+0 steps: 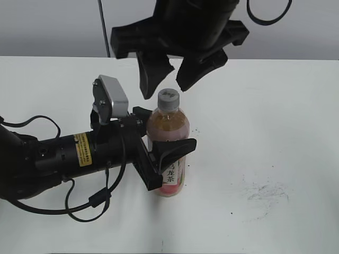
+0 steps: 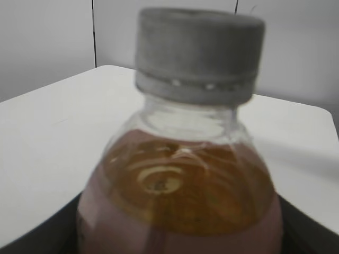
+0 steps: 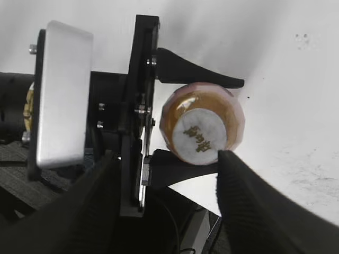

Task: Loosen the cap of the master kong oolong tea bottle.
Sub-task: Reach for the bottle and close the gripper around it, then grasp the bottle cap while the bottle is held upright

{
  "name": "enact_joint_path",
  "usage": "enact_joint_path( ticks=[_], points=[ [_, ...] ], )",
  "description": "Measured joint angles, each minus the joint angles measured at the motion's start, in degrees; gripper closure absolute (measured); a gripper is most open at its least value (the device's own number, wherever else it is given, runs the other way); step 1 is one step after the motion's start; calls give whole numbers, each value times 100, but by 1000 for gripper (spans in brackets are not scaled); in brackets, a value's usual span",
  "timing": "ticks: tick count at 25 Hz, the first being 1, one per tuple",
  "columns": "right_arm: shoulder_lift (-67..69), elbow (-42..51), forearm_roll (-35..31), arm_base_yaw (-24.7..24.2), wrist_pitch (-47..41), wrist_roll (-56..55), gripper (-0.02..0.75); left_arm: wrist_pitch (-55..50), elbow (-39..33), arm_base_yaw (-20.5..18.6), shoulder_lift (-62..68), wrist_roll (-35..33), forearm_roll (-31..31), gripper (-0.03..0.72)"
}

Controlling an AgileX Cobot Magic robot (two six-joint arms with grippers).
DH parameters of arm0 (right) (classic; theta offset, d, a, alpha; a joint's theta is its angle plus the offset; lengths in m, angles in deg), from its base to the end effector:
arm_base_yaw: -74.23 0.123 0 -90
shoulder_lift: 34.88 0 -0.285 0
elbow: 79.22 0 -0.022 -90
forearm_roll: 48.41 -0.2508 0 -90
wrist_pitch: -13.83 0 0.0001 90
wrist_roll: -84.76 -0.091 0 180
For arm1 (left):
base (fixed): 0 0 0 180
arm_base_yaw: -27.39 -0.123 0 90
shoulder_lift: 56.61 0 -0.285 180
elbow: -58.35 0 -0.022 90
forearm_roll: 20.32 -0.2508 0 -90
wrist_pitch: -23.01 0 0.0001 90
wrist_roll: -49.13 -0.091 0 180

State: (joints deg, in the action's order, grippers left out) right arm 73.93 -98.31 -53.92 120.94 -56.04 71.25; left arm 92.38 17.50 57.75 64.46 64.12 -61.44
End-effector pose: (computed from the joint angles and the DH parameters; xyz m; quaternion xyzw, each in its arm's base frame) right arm 0.2506 0.2780 0.3311 -0.2729 0.9444 0.1297 0.1293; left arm 0.2450 -0.2084 0.1249 0.4042 0.6282 -0.3897 0.5386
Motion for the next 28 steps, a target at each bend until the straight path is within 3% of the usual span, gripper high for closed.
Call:
enact_joint_path(
  ticks=[14,19,28],
  points=[
    [310,-5,187,-30,0,-92,290,0,0,0,0,0,7,241],
    [340,-5,187,-32,-6,-92,350,0,0,0,0,0,9,241],
    [340,-5,199,-32,-11,-87,363,0,0,0,0,0,13,241]
  ],
)
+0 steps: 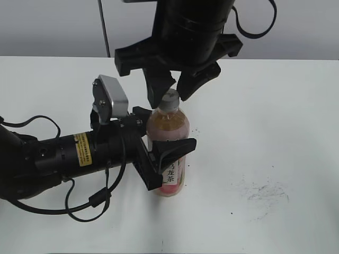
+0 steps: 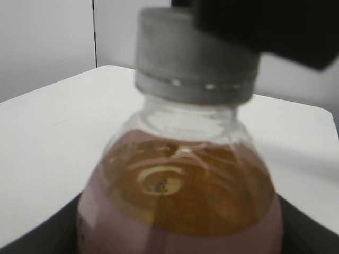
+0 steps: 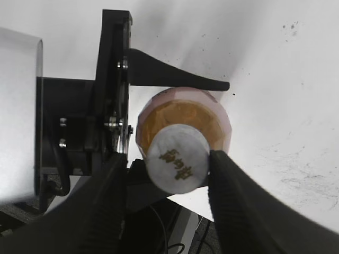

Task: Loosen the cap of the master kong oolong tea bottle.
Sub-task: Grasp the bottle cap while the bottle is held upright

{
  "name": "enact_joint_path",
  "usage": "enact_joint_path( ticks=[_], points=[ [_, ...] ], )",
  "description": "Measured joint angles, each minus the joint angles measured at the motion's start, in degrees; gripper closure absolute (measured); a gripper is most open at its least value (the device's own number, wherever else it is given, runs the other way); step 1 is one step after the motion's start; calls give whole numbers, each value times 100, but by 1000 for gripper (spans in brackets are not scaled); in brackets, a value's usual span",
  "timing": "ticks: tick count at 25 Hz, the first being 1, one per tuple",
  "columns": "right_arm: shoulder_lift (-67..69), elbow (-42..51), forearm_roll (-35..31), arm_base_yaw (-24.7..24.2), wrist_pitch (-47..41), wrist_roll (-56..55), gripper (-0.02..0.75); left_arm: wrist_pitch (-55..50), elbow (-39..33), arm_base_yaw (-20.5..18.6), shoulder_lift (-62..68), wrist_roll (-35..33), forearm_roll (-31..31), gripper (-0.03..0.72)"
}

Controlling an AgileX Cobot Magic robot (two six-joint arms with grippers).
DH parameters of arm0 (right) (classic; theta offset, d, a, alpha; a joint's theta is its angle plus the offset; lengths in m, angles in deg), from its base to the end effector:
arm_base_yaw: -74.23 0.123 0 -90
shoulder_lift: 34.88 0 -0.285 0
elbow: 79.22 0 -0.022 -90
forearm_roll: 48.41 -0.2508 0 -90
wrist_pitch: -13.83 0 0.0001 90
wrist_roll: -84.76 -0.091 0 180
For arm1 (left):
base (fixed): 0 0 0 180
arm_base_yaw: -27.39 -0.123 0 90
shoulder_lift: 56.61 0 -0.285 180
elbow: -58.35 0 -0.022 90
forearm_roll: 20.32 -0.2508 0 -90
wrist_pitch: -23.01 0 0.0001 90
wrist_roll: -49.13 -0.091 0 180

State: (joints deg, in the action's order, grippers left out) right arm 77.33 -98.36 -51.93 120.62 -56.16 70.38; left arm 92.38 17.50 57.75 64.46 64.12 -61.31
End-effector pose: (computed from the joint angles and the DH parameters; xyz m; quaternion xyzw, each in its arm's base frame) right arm 0.2623 0.2829 0.3085 -0.2667 0.9520 0.1004 0.1118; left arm 0.2452 -0.2084 0.1249 0.4033 0.6286 -0.3894 0.5390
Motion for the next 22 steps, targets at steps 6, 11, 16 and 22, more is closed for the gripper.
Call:
enact_joint_path(
  ticks=[6,11,16,22],
  points=[
    [0,0,4,0,-7,5,363,0,0,0,0,0,0,241],
    [0,0,4,0,-7,10,363,0,0,0,0,0,0,241],
    [83,0,-1,0,-7,102,363,0,0,0,0,-3,7,241],
    [107,0,41,-26,-23,204,462,0,0,0,0,-3,7,241]
  ],
)
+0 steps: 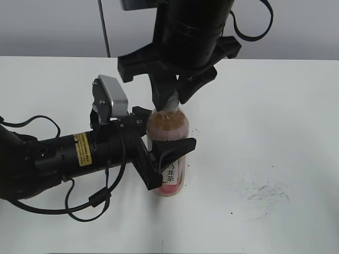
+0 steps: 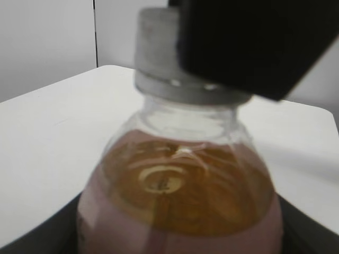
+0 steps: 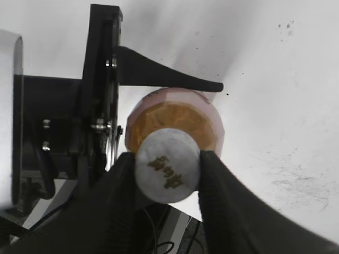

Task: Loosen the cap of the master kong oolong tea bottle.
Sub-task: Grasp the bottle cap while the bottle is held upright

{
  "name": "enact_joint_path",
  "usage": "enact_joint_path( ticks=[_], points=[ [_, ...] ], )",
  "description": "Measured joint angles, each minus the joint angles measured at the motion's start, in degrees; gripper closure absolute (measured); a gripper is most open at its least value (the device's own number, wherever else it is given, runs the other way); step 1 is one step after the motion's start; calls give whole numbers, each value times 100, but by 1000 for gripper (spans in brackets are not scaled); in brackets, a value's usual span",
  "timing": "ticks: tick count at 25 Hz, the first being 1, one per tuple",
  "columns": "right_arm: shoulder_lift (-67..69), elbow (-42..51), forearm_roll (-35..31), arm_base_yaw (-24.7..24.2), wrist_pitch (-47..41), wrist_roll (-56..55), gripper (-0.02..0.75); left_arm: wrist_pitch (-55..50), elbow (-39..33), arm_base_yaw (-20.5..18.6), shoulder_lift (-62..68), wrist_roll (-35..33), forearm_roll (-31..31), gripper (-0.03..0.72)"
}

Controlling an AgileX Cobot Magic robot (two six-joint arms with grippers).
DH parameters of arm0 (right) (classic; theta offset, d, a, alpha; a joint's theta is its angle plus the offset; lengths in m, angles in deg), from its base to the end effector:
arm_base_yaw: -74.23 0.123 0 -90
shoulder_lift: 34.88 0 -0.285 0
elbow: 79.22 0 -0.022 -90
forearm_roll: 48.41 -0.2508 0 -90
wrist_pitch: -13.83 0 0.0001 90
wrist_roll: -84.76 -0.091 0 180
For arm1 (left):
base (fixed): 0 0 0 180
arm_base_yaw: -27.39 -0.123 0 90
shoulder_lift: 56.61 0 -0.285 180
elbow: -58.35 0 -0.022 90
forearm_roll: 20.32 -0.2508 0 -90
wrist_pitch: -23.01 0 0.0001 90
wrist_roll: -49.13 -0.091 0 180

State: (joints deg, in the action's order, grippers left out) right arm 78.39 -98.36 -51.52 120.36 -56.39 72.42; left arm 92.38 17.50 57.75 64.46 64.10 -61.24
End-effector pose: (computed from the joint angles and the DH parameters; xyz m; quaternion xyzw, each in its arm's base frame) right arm 0.2661 0.2835 0.3012 -0.2824 0.9492 0.0896 0.1058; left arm 0.2453 -0.2083 0.1249 0.4029 0.6288 -0.3891 0.5393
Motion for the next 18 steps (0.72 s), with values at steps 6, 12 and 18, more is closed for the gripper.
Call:
enact_joint_path(
  ticks=[6,12,18],
  points=[
    [0,0,1,0,0,444,462,0,0,0,0,-6,26,241],
    [0,0,-5,0,39,1750,462,0,0,0,0,-54,45,243],
    [0,0,6,0,56,3195,463,0,0,0,0,-61,45,243]
  ],
)
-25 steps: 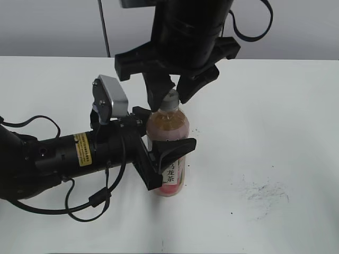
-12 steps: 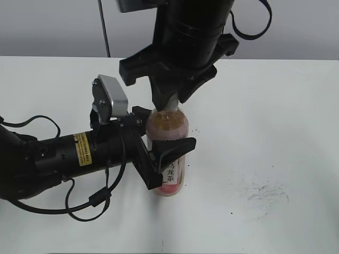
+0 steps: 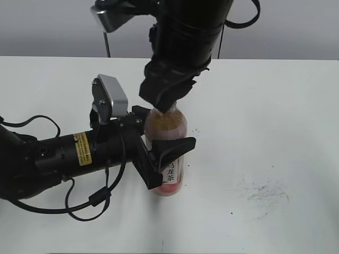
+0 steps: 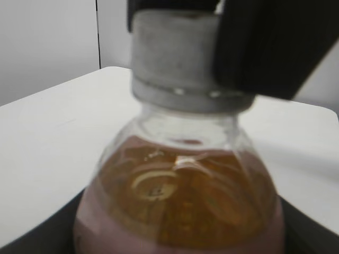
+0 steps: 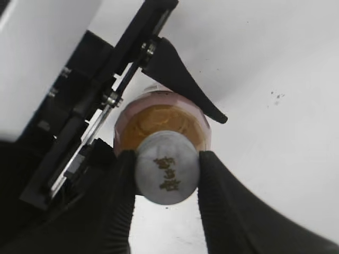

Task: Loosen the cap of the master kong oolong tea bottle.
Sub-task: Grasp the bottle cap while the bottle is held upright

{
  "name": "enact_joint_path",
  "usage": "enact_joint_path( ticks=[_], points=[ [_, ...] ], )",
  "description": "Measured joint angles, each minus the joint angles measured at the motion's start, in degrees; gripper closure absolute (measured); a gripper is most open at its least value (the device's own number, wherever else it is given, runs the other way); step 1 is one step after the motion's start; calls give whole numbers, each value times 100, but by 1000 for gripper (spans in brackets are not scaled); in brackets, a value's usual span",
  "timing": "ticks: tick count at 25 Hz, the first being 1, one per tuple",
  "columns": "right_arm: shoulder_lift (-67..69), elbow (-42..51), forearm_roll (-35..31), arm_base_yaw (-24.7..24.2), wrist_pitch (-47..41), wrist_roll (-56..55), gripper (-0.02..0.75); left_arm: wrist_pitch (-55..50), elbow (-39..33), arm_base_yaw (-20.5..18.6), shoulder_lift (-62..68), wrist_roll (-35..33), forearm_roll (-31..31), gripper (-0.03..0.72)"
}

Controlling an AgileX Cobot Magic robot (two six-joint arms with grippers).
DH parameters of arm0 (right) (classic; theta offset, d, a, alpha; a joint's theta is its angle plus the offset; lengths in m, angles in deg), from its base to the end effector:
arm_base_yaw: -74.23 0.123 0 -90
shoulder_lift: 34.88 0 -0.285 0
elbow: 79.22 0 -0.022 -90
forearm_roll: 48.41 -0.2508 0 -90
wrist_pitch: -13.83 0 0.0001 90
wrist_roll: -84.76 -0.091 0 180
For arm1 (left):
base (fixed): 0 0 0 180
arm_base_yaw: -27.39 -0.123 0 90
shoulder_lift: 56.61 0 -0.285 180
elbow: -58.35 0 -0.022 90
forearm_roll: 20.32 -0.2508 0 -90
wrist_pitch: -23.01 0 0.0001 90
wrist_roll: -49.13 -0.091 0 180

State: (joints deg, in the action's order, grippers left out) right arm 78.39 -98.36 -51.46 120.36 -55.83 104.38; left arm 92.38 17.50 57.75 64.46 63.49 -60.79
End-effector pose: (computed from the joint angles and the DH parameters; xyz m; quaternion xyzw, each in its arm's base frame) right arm 0.2668 0.2840 0.3014 -0.5325 0.8342 0.0576 0.1312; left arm 0.2459 -0.2081 0.1251 0.4031 0.6281 -0.3852 0.5428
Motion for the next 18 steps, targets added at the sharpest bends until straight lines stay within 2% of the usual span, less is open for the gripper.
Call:
enact_joint_path(
  ticks=[6,18],
  points=[
    [0,-6,28,-2,6,2075,463,0,0,0,0,-6,0,243],
    [0,-35,28,-2,18,5102,463,11,0,0,0,-24,-26,243]
  ],
)
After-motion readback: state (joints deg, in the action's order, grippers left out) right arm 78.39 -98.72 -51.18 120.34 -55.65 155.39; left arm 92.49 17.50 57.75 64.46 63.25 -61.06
